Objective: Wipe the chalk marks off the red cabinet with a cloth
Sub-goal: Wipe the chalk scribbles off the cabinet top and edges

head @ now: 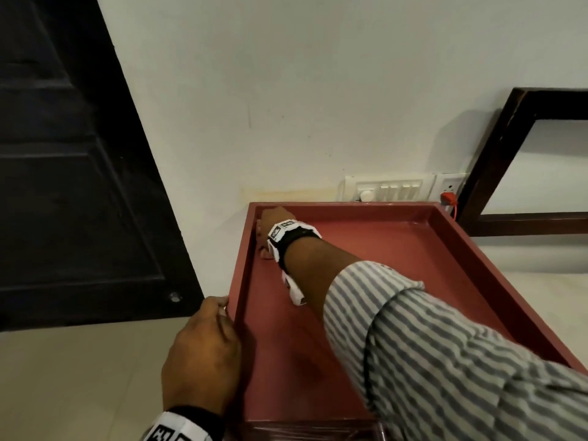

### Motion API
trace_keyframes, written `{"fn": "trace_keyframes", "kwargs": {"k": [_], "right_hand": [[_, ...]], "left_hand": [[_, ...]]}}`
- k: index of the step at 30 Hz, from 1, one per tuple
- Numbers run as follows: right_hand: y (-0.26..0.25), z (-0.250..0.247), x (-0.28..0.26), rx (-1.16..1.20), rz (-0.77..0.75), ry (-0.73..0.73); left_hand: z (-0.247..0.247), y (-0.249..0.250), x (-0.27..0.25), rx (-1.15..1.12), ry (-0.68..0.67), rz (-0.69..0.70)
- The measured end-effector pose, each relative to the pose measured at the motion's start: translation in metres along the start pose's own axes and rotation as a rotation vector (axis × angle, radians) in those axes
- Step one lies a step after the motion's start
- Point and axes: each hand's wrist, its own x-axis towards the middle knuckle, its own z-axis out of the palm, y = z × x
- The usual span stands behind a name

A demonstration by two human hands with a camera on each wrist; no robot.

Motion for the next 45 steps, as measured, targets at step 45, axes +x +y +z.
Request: {"fn": "trace_keyframes", "kwargs": {"k": [45], "right_hand": [[0.156,0.015,-0.217,0.246,0.026,0.033]], "left_hand": [[-0.012,0.014,-0.012,0.190,-0.113,-0.077]]}}
